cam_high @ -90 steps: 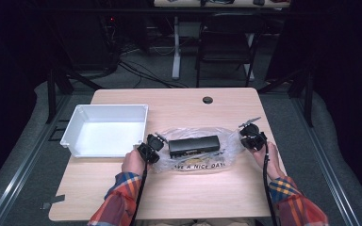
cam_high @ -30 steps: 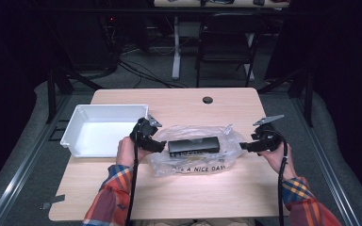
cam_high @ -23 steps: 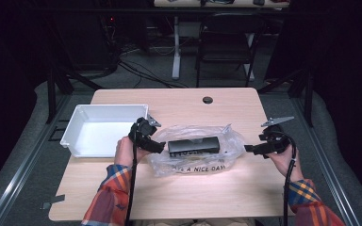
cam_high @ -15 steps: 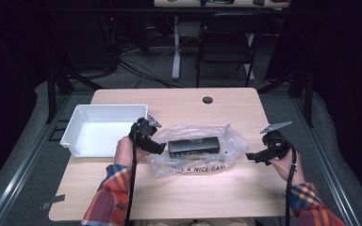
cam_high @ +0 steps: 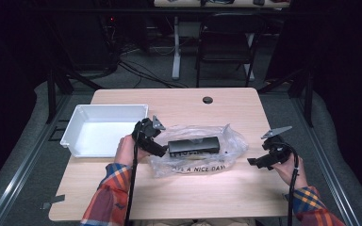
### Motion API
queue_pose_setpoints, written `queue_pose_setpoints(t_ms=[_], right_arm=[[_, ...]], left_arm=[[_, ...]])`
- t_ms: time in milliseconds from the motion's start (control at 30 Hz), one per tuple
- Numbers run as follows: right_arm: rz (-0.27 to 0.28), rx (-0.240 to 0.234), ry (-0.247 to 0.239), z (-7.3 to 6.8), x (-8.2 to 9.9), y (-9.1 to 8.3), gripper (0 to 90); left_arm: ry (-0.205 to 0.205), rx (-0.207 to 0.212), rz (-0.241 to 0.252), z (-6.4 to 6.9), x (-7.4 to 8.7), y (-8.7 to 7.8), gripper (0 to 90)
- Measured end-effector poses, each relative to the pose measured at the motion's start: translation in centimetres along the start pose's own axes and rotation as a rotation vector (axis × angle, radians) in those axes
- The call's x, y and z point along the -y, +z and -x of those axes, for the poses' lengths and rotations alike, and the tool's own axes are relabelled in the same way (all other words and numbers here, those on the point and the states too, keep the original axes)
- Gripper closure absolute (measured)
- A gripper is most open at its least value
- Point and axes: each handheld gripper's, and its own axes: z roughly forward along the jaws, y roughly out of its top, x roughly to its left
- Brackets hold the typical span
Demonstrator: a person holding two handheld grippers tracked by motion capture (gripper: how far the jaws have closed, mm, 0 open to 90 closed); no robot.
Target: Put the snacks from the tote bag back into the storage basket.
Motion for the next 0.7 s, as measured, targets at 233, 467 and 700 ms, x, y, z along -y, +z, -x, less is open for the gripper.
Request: queue_pose_setpoints(t_ms=[233, 467, 700], right_arm=[[-0.027, -0.015, -0.040, 0.0, -0.1, 0.6, 9.5], [-0.011, 0.000, -0.062, -0.1, -0.1, 0.6, 14.7], [0.030, 0.009, -0.073, -0.2, -0.3, 0.2, 15.1]], left_arm=[[0.106, 0.043, 0.002, 0.6, -1.4, 0.7, 12.8], [0.174, 0.122, -0.002, 1.0, -1.9, 1.9, 25.8], [0.275, 0.206, -0.083, 1.7, -2.9, 4.6, 39.6]])
